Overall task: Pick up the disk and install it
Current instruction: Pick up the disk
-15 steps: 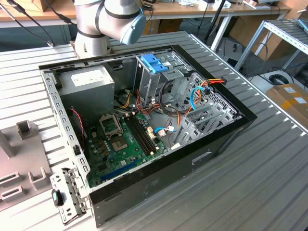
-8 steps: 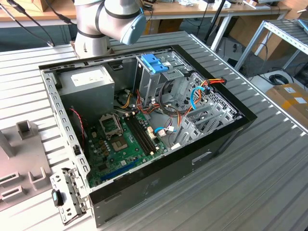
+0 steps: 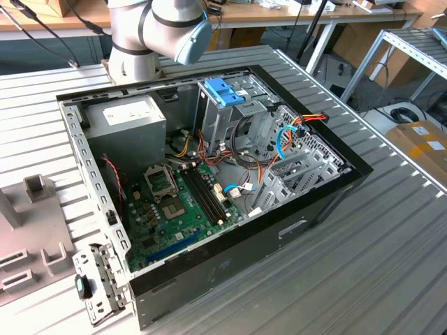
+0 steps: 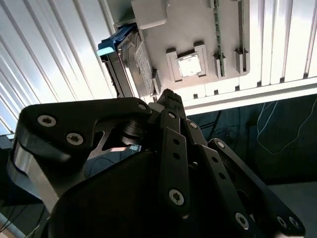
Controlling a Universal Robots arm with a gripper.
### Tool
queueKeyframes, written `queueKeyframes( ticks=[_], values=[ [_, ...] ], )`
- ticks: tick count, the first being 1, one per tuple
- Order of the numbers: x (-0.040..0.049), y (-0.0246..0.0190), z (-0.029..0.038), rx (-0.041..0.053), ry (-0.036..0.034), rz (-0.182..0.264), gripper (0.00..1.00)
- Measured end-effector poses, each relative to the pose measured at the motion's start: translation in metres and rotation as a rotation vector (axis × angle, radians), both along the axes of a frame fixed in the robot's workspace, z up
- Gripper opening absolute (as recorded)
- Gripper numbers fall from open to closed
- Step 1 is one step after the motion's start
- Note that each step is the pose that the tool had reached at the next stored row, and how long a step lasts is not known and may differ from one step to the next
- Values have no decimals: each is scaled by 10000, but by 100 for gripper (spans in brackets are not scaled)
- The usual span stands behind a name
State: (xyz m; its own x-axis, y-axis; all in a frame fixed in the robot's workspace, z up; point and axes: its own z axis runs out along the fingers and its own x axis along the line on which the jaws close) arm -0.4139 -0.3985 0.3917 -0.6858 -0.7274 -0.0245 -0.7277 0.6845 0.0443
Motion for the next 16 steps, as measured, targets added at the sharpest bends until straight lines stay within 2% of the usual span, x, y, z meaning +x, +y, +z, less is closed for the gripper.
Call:
queueKeyframes(
  ticks=[8, 16],
  values=[
    [0, 0, 0, 0, 1, 773, 10],
    [0, 0, 0, 0, 0, 1340, 10]
  ],
)
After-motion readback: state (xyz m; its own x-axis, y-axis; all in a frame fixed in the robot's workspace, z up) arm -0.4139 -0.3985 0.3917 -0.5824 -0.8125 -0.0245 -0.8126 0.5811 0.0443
